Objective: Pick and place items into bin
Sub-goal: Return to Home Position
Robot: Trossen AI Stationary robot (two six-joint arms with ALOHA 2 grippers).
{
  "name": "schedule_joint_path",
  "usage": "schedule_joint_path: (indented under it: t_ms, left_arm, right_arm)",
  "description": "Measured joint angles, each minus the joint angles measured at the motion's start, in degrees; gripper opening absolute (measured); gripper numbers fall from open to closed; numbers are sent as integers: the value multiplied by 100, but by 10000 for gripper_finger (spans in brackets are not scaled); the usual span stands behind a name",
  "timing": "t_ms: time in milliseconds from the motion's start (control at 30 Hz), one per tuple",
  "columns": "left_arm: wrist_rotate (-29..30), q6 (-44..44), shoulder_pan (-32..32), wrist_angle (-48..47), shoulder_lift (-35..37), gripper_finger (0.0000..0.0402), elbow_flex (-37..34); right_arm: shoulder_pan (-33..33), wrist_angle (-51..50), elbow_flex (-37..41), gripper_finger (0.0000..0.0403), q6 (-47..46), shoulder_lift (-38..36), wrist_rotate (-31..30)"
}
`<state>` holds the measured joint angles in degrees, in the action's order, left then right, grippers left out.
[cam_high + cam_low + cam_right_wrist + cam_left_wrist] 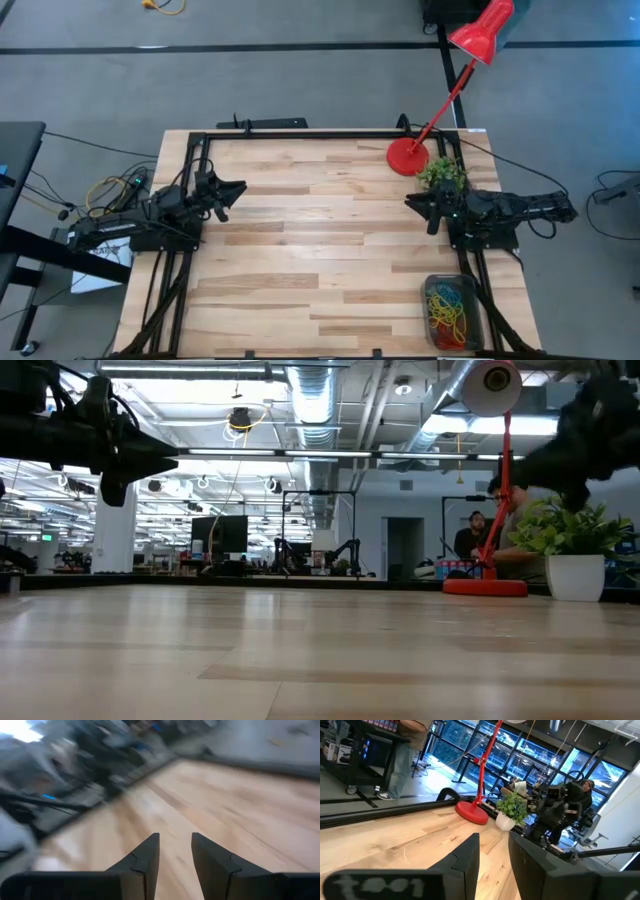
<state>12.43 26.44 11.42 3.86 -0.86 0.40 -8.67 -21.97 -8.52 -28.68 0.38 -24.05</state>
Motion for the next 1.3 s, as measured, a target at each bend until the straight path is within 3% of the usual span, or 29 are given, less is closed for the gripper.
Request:
schedule_joint_path:
  t_ms: [167,233,867,1300]
  left_arm:
    - [-15,-9,0,-4,0,93,0]
    - [-15,-15,0,-4,-2,93,-2]
    - [-17,-15,0,-4,-2,93,-2]
    - [-15,-13,0,-4,-2,93,-4]
  right_arm:
    - [-206,2100,656,107,701,2,729]
    - [-260,2451,783,107,897,77,892]
    - [-30,2451,787,107,874,1321,905]
    - [-30,2447,789,107,874,1465,903]
